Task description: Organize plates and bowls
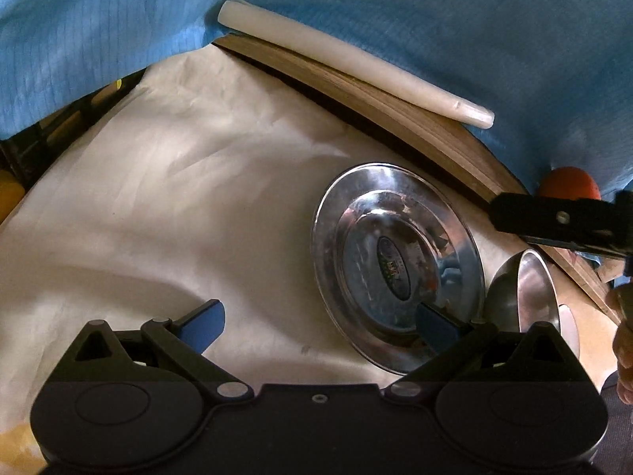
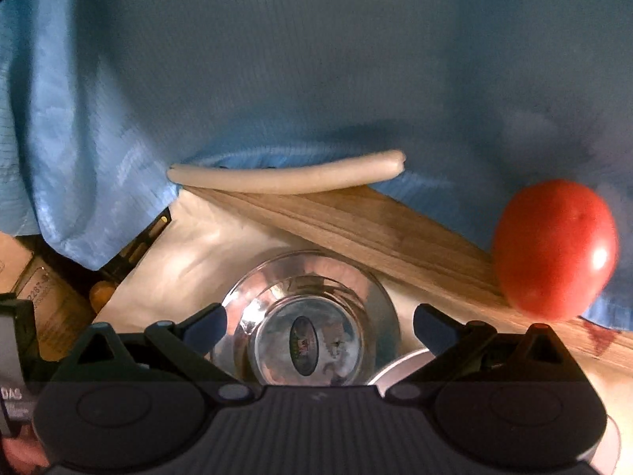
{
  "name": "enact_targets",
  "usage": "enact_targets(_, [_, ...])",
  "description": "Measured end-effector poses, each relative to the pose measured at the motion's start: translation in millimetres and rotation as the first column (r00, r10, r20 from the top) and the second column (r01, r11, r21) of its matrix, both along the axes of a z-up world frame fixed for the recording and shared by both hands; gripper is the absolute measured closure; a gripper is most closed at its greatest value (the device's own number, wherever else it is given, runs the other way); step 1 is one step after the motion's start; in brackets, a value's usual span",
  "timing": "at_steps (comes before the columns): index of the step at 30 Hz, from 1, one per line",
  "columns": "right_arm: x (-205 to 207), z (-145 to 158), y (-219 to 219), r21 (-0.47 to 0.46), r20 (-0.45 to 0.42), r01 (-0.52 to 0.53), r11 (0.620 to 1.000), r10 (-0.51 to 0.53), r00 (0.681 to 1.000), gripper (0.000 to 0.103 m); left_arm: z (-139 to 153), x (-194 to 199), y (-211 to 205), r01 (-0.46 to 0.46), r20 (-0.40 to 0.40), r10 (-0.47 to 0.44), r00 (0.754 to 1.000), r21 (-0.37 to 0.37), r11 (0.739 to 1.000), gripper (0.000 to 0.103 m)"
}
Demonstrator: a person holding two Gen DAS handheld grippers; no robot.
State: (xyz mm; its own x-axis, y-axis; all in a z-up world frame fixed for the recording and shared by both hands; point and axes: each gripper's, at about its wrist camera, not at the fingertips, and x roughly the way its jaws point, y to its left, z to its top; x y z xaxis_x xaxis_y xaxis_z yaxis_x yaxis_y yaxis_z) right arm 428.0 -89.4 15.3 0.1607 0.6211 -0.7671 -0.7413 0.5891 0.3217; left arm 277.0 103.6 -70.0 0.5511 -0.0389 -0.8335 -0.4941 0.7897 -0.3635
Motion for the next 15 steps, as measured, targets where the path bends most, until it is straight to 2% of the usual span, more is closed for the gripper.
enact_targets(15, [9, -29, 23, -0.115, -0.025, 0.006, 0.993, -0.009, 1.0, 0.003, -1, 3, 0, -0.001, 0.021, 0.001, 1.0, 0.011, 1.0, 0.001])
